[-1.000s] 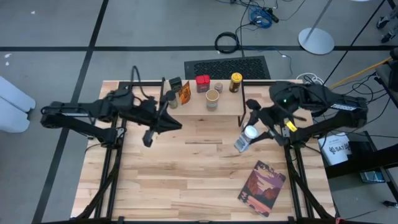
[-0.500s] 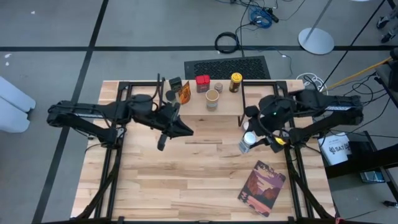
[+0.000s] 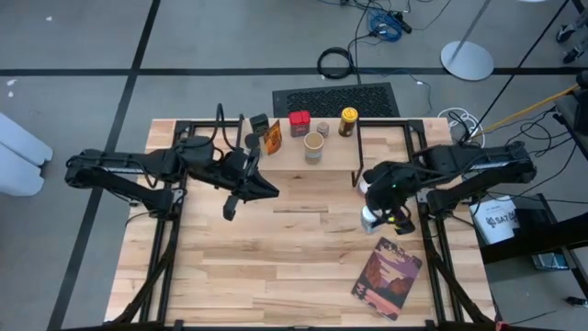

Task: Shelf spices
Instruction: Put the white spice bottle on the table

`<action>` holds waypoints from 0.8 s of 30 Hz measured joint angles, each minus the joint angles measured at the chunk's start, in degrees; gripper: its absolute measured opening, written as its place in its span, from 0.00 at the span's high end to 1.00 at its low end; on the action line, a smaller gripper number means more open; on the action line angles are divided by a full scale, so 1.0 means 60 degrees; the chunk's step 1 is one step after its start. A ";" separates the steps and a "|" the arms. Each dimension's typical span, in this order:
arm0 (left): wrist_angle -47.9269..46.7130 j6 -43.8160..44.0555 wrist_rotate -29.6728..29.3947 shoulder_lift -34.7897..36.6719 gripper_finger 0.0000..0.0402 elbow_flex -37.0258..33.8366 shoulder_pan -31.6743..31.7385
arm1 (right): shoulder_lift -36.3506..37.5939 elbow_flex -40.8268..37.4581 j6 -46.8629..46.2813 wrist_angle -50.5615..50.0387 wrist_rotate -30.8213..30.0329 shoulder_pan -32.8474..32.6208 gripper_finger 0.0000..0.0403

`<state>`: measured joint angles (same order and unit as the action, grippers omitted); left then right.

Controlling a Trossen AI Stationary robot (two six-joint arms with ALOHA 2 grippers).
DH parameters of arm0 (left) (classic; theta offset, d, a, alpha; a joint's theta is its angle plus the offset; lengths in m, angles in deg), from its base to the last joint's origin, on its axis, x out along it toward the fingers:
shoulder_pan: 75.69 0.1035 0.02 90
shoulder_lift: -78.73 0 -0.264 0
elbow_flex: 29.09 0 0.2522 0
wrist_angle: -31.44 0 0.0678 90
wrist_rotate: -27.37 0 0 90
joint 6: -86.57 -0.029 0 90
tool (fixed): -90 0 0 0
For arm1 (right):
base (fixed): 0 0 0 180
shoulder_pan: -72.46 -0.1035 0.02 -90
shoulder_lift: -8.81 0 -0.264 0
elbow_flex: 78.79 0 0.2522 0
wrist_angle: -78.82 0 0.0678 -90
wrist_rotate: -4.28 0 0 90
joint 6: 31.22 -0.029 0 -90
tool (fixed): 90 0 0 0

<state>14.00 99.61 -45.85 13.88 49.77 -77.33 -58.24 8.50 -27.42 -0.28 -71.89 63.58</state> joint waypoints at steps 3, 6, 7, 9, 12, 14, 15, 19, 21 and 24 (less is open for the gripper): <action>0.0020 0.0004 -0.0004 0.0008 0.90 0.0000 -0.0062 | 0.0253 -0.0815 -0.0251 0.0724 0.0010 -0.0076 0.52; 0.0020 0.0004 -0.0004 0.0005 0.90 0.0000 -0.0130 | 0.0533 -0.1744 -0.0445 0.1559 0.0006 -0.0120 0.52; 0.0034 0.0004 -0.0007 0.0005 0.90 0.0000 -0.0130 | 0.0610 -0.2075 -0.0486 0.1892 0.0002 -0.0120 0.52; 0.0040 0.0004 -0.0011 0.0005 0.90 0.0000 -0.0133 | 0.0763 -0.2782 -0.0527 0.2612 -0.0049 -0.0115 0.52; 0.0038 0.0004 -0.0022 0.0005 0.90 0.0000 -0.0126 | 0.0849 -0.3794 -0.0567 0.3576 -0.0066 -0.0110 0.52; 0.0039 0.0004 -0.0025 0.0005 0.90 0.0000 -0.0124 | 0.0845 -0.4381 -0.0569 0.3909 -0.0060 -0.0113 0.52; 0.0039 0.0004 -0.0025 0.0005 0.90 0.0000 -0.0126 | 0.0845 -0.4653 -0.0567 0.4094 -0.0056 -0.0113 0.52; 0.0035 -0.0005 -0.0029 0.0005 0.90 0.0000 -0.0126 | 0.0845 -0.5267 -0.0567 0.4840 -0.0153 -0.0109 0.51; 0.0035 -0.0047 -0.0053 0.0005 0.90 0.0000 -0.0126 | 0.0843 -0.5341 -0.0502 0.4925 -0.0482 -0.0110 0.51; 0.0035 -0.0047 -0.0055 0.0005 0.90 0.0000 -0.0126 | 0.0845 -0.5346 -0.0156 0.4936 -0.0982 -0.0109 0.51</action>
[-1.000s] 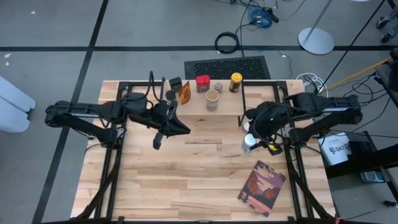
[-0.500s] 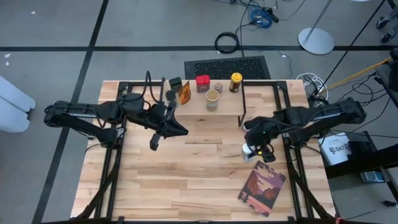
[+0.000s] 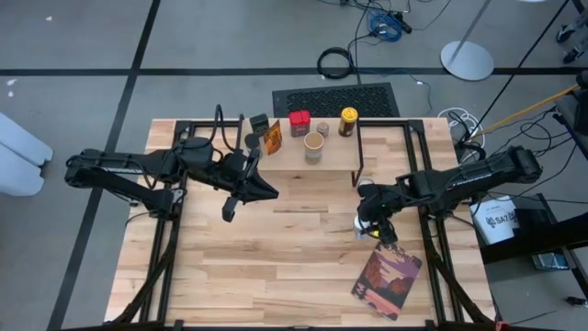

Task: Shelf spices
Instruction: Put the white spice bottle on the table

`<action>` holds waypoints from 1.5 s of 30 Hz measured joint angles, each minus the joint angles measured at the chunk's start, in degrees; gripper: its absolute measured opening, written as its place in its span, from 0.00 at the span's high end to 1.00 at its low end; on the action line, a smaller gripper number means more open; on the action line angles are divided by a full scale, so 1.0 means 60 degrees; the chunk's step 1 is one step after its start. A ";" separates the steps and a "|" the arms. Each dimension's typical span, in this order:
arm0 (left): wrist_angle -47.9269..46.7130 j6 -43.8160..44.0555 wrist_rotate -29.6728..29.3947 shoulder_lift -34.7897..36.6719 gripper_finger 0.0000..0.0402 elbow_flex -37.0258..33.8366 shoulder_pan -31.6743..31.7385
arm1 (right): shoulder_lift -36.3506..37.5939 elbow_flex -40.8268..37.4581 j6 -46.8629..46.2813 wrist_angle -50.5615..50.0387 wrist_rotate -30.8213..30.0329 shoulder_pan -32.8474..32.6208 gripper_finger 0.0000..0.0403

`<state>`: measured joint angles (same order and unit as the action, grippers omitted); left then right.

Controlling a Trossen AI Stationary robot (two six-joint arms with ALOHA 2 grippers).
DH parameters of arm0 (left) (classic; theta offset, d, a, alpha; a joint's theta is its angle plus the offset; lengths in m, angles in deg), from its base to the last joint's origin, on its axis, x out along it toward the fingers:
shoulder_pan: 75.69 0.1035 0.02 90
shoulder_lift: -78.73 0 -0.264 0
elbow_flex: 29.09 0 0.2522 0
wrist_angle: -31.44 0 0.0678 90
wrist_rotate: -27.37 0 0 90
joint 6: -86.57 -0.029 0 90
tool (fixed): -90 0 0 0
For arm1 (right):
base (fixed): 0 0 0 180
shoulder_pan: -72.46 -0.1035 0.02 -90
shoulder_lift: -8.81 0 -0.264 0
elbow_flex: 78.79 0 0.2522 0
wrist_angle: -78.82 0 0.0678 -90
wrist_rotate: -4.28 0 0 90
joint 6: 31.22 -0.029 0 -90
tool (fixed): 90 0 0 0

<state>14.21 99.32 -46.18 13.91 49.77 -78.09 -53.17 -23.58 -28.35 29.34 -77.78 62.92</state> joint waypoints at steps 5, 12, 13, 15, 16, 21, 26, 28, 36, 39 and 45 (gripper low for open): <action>-0.0004 -0.0007 0.0000 0.0000 0.90 0.0000 0.0000 | -0.0110 0.0000 0.0588 0.0153 -0.0378 -0.0037 0.51; -0.0004 -0.0015 0.0000 0.0000 0.90 0.0000 0.0000 | -0.0605 0.0000 0.0879 0.0205 -0.0664 -0.0117 0.50; -0.0007 -0.0015 0.0000 0.0000 0.90 0.0000 0.0000 | -0.0676 0.0000 0.0912 0.0227 -0.0665 -0.0117 0.50; -0.0007 -0.0013 0.0000 0.0000 0.90 0.0000 0.0000 | -0.0776 0.0000 0.1024 0.0233 -0.0664 -0.0150 0.50; -0.0006 -0.0014 0.0000 0.0000 0.90 0.0000 0.0000 | -0.0802 0.0000 0.1069 0.0238 -0.0683 -0.0185 0.50; -0.0007 -0.0015 0.0000 0.0000 0.90 0.0000 0.0000 | -0.0809 0.0000 0.1138 0.0505 -0.0854 -0.0380 0.50; -0.0007 -0.0015 0.0000 0.0000 0.90 0.0000 0.0000 | -0.0809 0.0000 0.1098 0.0502 -0.0863 -0.0433 0.50; -0.0007 -0.0015 0.0000 0.0000 0.90 0.0000 0.0000 | -0.0809 0.0000 0.1161 0.0496 -0.0863 -0.0430 0.50; -0.0004 -0.0018 0.0000 0.0000 0.90 0.0000 0.0000 | -0.0812 0.0000 0.1316 0.0425 -0.1085 -0.0430 0.50; -0.0004 -0.0018 0.0000 0.0000 0.90 0.0000 0.0000 | -0.0812 0.0000 0.1314 0.0416 -0.1082 -0.0430 0.50; -0.0007 -0.0018 0.0000 0.0000 0.90 0.0000 0.0000 | -0.0821 -0.0158 0.1410 0.0420 -0.1078 -0.0430 0.50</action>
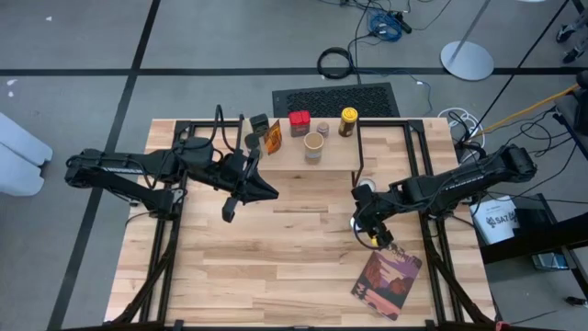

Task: Shelf spices
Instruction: Put the white spice bottle on the table

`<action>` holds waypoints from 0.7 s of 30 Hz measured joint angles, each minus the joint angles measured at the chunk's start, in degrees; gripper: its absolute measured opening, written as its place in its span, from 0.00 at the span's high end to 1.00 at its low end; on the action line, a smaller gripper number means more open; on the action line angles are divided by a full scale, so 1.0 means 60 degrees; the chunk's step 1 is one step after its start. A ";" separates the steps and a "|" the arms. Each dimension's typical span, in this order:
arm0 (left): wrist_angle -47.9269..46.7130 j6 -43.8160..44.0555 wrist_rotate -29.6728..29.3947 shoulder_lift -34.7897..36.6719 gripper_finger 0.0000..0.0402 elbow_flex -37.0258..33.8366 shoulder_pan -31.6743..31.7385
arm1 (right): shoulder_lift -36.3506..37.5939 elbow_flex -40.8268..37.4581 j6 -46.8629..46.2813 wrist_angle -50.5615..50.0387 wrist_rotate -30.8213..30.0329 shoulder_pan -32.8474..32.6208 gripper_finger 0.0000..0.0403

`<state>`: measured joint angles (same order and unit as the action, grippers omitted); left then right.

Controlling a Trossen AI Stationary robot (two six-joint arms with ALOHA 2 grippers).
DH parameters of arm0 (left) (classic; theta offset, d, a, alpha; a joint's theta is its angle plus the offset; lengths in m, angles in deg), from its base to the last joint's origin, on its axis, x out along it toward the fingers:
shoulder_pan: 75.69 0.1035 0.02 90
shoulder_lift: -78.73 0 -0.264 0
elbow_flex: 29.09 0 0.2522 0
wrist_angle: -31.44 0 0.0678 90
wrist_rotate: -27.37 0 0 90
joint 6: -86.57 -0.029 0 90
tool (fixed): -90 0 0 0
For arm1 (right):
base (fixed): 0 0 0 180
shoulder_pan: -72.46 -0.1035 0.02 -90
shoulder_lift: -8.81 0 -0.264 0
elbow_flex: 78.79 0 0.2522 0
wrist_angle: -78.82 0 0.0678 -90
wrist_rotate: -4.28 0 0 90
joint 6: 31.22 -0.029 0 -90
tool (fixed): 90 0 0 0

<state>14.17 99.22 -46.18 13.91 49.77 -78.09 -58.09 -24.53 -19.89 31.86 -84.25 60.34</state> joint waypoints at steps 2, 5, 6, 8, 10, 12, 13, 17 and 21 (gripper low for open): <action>0.0004 0.0000 0.0000 0.0000 0.90 0.0000 0.0000 | -0.0003 -0.0139 0.0067 0.0018 0.0001 0.0000 0.50; 0.0004 -0.0003 0.0004 0.0000 0.90 0.0000 0.0000 | -0.0006 -0.0284 0.0195 0.0079 0.0005 0.0000 0.50; 0.0004 -0.0002 0.0004 0.0000 0.90 0.0000 0.0000 | -0.0006 -0.0286 0.0213 0.0095 0.0004 0.0000 0.50; 0.0004 -0.0002 0.0003 0.0000 0.90 0.0000 0.0000 | -0.0006 -0.0286 0.0234 0.0165 -0.0011 0.0000 0.50; 0.0004 0.0000 0.0000 0.0000 0.90 0.0000 0.0001 | -0.0006 -0.0286 0.0241 0.0087 -0.0018 0.0014 0.50; 0.0004 -0.0001 0.0003 0.0000 0.90 0.0000 0.0000 | -0.0006 -0.0331 0.0243 0.0085 -0.0018 0.0018 0.50; 0.0004 -0.0004 0.0002 0.0000 0.90 0.0000 0.0000 | -0.0006 -0.0372 0.0234 0.0088 -0.0018 0.0018 0.50; 0.0004 -0.0003 0.0004 0.0000 0.90 0.0000 0.0003 | 0.0007 -0.0543 0.0049 0.0129 -0.0021 0.0018 0.50; 0.0004 -0.0012 0.0004 0.0000 0.90 0.0000 0.0000 | 0.0012 -0.0571 -0.0034 0.0153 -0.0028 0.0018 0.48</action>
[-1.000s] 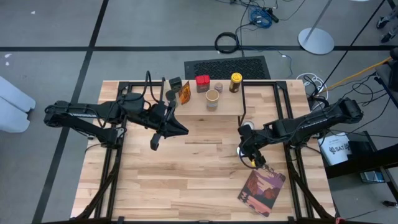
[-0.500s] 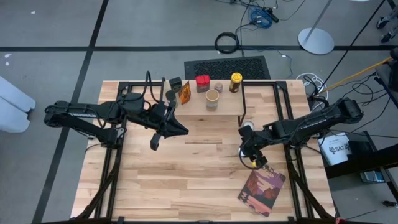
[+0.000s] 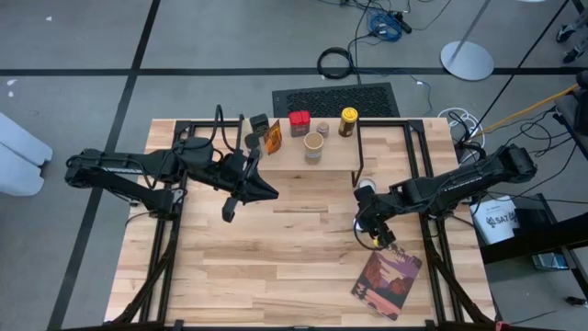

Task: Shelf spices
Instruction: Put the white spice bottle on the table

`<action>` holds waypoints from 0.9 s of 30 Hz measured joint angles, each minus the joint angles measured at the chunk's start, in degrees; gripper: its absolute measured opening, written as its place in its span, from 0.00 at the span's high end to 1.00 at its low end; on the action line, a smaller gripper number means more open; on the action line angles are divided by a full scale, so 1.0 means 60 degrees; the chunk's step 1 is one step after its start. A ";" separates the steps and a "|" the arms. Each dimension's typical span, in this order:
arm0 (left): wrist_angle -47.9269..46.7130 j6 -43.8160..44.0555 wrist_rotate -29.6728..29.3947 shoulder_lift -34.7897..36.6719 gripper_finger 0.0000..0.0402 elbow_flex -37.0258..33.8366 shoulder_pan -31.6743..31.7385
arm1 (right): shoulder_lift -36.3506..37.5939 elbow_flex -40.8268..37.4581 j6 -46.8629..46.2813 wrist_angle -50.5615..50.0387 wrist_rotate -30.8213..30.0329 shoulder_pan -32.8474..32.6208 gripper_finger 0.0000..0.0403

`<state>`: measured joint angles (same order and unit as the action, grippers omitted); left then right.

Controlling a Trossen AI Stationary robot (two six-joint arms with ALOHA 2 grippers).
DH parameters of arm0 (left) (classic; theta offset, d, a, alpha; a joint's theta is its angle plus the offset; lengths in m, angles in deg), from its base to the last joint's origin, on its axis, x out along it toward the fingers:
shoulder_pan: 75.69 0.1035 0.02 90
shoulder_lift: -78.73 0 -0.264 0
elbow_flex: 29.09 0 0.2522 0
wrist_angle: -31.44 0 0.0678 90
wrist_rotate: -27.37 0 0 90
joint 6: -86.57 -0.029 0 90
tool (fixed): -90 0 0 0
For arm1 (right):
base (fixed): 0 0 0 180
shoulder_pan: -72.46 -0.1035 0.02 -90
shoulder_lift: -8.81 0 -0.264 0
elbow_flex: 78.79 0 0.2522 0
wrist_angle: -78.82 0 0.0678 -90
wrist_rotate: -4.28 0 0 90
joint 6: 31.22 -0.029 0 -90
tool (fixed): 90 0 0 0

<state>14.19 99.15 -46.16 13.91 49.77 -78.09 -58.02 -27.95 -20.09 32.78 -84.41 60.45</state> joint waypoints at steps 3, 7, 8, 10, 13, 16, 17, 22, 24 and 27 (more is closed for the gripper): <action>0.0000 -0.0161 0.0000 0.0000 0.90 0.0000 0.0000 | -0.0011 -0.0021 -0.0108 -0.0049 -0.0001 0.0000 0.45; 0.0000 -0.0167 0.0000 0.0000 0.90 0.0000 0.0001 | -0.0011 -0.0025 -0.0155 -0.0110 0.0003 0.0000 0.41; 0.0004 -0.0167 0.0000 0.0000 0.90 0.0000 0.0000 | -0.0011 -0.0025 -0.0159 -0.0129 0.0003 0.0000 0.40; 0.0004 -0.0167 -0.0001 0.0000 0.90 0.0000 0.0001 | -0.0011 -0.0025 -0.0165 -0.0122 0.0003 0.0000 0.40; 0.0004 -0.0167 0.0000 0.0000 0.90 0.0000 0.0001 | -0.0011 -0.0025 -0.0166 -0.0129 0.0003 0.0000 0.39; 0.0004 -0.0167 0.0000 0.0000 0.90 0.0000 0.0001 | 0.0078 -0.0023 -0.0207 -0.0120 -0.0001 0.0000 0.39; 0.0004 -0.0167 0.0000 0.0000 0.90 0.0000 0.0000 | 0.0144 -0.0025 -0.0241 -0.0093 -0.0026 0.0000 0.39; 0.0004 -0.0167 0.0000 0.0000 0.90 0.0000 0.0000 | 0.0507 0.0383 -0.0452 -0.0405 -0.0246 0.0000 0.39; 0.0004 -0.0181 -0.0003 0.0000 0.90 0.0000 0.0000 | 0.0598 0.0672 -0.0568 -0.0656 -0.0245 0.0000 0.39; 0.0007 -0.0189 0.0000 0.0000 0.90 0.0000 0.0001 | 0.0633 0.1092 -0.0845 -0.0976 -0.0180 0.0000 0.39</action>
<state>14.24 98.01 -46.16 13.91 49.77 -78.08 -54.23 -21.40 -25.17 26.92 -85.50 60.45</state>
